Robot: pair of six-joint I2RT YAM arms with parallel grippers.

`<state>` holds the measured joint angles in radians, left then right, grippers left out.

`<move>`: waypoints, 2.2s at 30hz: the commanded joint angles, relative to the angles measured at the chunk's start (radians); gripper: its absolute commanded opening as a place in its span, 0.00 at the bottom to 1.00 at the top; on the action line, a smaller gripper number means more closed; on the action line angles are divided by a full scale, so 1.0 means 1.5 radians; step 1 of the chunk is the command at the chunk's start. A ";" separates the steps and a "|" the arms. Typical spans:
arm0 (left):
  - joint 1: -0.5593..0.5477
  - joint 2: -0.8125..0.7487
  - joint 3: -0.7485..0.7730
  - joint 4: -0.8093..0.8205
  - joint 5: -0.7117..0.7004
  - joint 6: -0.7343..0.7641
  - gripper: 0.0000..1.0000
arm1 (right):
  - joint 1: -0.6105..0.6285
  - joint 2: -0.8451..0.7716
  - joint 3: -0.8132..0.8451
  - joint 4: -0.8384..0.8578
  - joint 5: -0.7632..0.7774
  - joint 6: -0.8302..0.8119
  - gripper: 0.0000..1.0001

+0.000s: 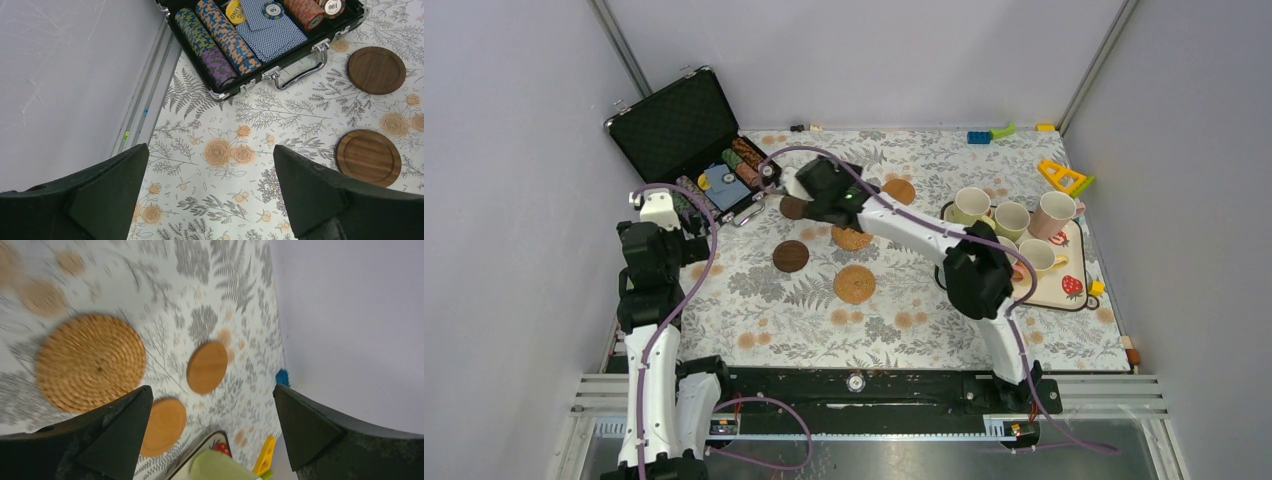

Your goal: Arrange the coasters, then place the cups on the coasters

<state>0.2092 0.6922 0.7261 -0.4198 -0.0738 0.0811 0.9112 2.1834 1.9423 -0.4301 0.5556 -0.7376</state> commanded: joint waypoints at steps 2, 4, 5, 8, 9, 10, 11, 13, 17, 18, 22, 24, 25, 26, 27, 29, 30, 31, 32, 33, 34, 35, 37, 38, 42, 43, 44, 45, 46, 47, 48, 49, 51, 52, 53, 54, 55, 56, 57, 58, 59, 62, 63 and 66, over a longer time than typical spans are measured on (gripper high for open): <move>0.003 -0.002 0.002 0.016 0.021 0.006 0.99 | -0.036 -0.037 -0.158 0.094 -0.005 -0.013 1.00; 0.003 0.001 0.003 0.016 0.023 0.006 0.99 | -0.044 -0.028 -0.170 0.098 -0.004 -0.009 1.00; 0.003 0.003 0.002 0.015 0.023 0.006 0.99 | -0.048 -0.022 -0.173 0.101 -0.004 -0.008 1.00; 0.003 0.000 0.003 0.014 0.021 0.006 0.99 | -0.058 0.002 -0.164 0.105 -0.003 -0.007 1.00; 0.003 -0.001 0.003 0.013 0.021 0.006 0.99 | -0.058 0.007 -0.157 0.105 -0.004 -0.006 1.00; 0.003 -0.003 0.002 0.014 0.020 0.005 0.99 | -0.058 0.012 -0.153 0.104 -0.006 -0.006 1.00; 0.003 -0.004 0.002 0.014 0.019 0.005 0.99 | -0.058 0.017 -0.145 0.100 -0.010 -0.004 1.00; 0.003 -0.004 0.002 0.014 0.017 0.005 0.99 | -0.058 0.027 -0.123 0.081 -0.019 0.010 1.00; 0.003 -0.004 0.002 0.014 0.016 0.005 0.99 | -0.058 0.036 -0.100 0.053 -0.036 0.030 1.00; 0.002 -0.003 0.003 0.015 0.016 0.005 0.99 | -0.058 0.036 -0.100 0.051 -0.041 0.034 1.00; 0.003 0.001 0.003 0.013 0.018 0.004 0.99 | -0.057 0.046 -0.099 0.033 -0.060 0.044 1.00; 0.002 0.002 0.003 0.014 0.018 0.005 0.99 | -0.055 0.055 -0.100 0.031 -0.062 0.044 1.00; 0.003 0.001 0.003 0.014 0.017 0.005 0.99 | -0.054 0.060 -0.100 0.031 -0.060 0.042 1.00; 0.003 0.001 0.003 0.014 0.017 0.005 0.99 | -0.054 0.065 -0.099 0.032 -0.060 0.040 1.00; 0.003 0.000 0.003 0.014 0.017 0.005 0.99 | -0.054 0.072 -0.096 0.032 -0.058 0.038 1.00; 0.004 0.001 0.003 0.014 0.018 0.005 0.99 | -0.053 0.088 -0.090 0.031 -0.057 0.034 1.00; 0.003 0.001 0.003 0.015 0.018 0.005 0.99 | -0.052 0.097 -0.086 0.031 -0.056 0.032 1.00; 0.004 0.002 0.003 0.015 0.018 0.005 0.99 | -0.052 0.107 -0.077 0.027 -0.056 0.032 1.00; 0.003 0.003 0.003 0.014 0.017 0.005 0.99 | -0.052 0.119 -0.065 0.020 -0.053 0.030 1.00; 0.003 0.004 0.002 0.014 0.017 0.005 0.99 | -0.052 0.134 -0.048 0.017 -0.043 0.029 1.00; 0.004 0.003 0.003 0.014 0.016 0.005 0.99 | -0.052 0.147 -0.020 0.017 -0.028 0.025 1.00; 0.003 0.003 0.003 0.013 0.016 0.005 0.99 | -0.052 0.164 0.000 0.018 -0.012 0.017 1.00; 0.004 0.001 0.003 0.014 0.015 0.005 0.99 | -0.054 0.199 0.053 0.017 0.018 0.004 1.00; 0.004 0.002 0.003 0.014 0.014 0.005 0.99 | -0.055 0.219 0.078 0.017 0.036 -0.005 1.00; 0.004 0.002 0.003 0.014 0.012 0.005 0.99 | -0.063 0.299 0.197 -0.008 0.091 -0.034 1.00; 0.003 0.001 0.002 0.014 0.012 0.005 0.99 | -0.068 0.315 0.221 -0.015 0.099 -0.037 1.00; 0.004 0.002 0.002 0.014 0.013 0.005 0.99 | -0.072 0.326 0.240 -0.023 0.104 -0.038 1.00; 0.004 0.002 0.002 0.015 0.013 0.005 0.99 | -0.074 0.332 0.248 -0.027 0.105 -0.038 1.00; 0.004 0.002 0.002 0.015 0.014 0.006 0.99 | -0.076 0.331 0.248 -0.027 0.105 -0.037 1.00; 0.004 0.001 0.002 0.015 0.015 0.006 0.99 | -0.078 0.329 0.243 -0.027 0.103 -0.036 1.00; 0.004 0.002 0.001 0.016 0.016 0.006 0.99 | -0.080 0.326 0.238 -0.027 0.101 -0.035 1.00; 0.004 0.004 0.002 0.017 0.017 0.006 0.99 | -0.081 0.324 0.233 -0.027 0.100 -0.034 1.00; 0.003 0.004 0.002 0.017 0.018 0.006 0.99 | -0.085 0.321 0.226 -0.027 0.099 -0.033 1.00; 0.004 0.004 0.002 0.017 0.019 0.006 0.99 | -0.086 0.318 0.222 -0.027 0.098 -0.033 1.00; 0.004 0.004 0.001 0.016 0.019 0.006 0.99 | -0.087 0.314 0.217 -0.027 0.095 -0.032 1.00; 0.003 0.002 0.001 0.017 0.020 0.005 0.99 | -0.086 0.309 0.212 -0.027 0.090 -0.029 1.00; 0.004 0.002 0.001 0.017 0.020 0.006 0.99 | -0.086 0.304 0.207 -0.027 0.084 -0.026 1.00; 0.003 0.002 0.001 0.016 0.019 0.006 0.99 | -0.086 0.298 0.200 -0.030 0.076 -0.021 1.00; 0.003 0.000 0.001 0.016 0.019 0.006 0.99 | -0.085 0.291 0.198 -0.036 0.068 -0.015 1.00; 0.004 0.001 0.001 0.016 0.018 0.006 0.99 | -0.084 0.286 0.196 -0.042 0.062 -0.009 0.99; 0.004 0.000 0.001 0.016 0.018 0.006 0.99 | -0.084 0.281 0.192 -0.047 0.059 -0.007 1.00; 0.004 0.000 0.002 0.015 0.017 0.006 0.99 | -0.084 0.264 0.170 -0.050 0.053 -0.007 1.00; 0.004 0.000 0.002 0.015 0.017 0.006 0.99 | -0.083 0.258 0.161 -0.050 0.048 -0.007 1.00; 0.003 -0.002 0.002 0.015 0.017 0.006 0.99 | -0.080 0.237 0.130 -0.050 0.022 0.001 1.00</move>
<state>0.2096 0.6956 0.7261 -0.4221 -0.0601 0.0811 0.7918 2.5832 2.2059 -0.4103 0.6952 -0.7834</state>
